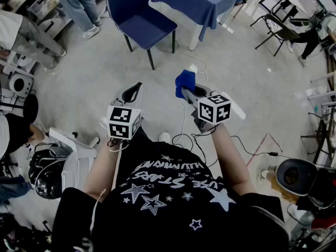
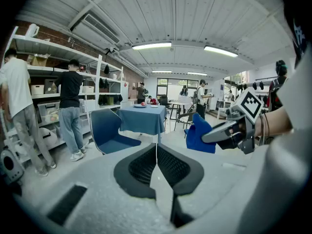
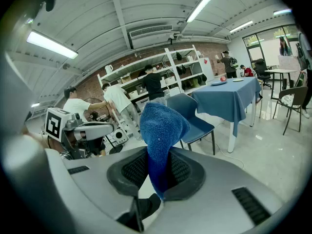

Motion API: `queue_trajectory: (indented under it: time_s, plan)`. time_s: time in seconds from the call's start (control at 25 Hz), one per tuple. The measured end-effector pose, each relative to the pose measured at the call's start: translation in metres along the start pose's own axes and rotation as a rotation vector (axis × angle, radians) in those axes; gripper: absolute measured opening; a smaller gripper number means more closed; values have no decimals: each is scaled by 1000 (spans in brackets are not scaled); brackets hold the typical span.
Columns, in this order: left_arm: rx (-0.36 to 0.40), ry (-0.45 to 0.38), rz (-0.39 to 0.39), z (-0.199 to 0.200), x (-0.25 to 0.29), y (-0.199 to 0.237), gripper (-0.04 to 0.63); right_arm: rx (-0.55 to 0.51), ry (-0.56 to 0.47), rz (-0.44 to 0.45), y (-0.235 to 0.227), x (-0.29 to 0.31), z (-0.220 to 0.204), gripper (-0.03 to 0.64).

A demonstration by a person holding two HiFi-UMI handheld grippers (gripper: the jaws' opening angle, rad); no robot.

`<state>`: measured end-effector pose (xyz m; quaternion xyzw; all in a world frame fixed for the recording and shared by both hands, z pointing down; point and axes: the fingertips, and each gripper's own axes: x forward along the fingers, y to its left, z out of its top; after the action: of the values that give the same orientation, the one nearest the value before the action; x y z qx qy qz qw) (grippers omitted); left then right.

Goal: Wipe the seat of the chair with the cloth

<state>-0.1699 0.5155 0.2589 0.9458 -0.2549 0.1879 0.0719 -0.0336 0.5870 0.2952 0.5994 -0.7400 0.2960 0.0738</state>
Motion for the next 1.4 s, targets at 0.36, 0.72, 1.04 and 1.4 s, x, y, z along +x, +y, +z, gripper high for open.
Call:
queue_trajectory:
  time_s: [0.36, 0.72, 1.04, 1.4]
  plan:
    - [0, -6, 56, -2, -2, 23, 21, -19, -16, -1, 7, 12, 8, 66]
    - [-89, 37, 69, -15, -4, 48, 21, -1, 9, 11, 10, 32, 11, 66]
    - [-136, 58, 77, -22, 30, 129, 21, 49, 84, -10, -8, 104, 24, 69]
    - [-152, 101, 36, 0, 111, 243, 21, 72, 159, -73, -45, 210, 89, 71]
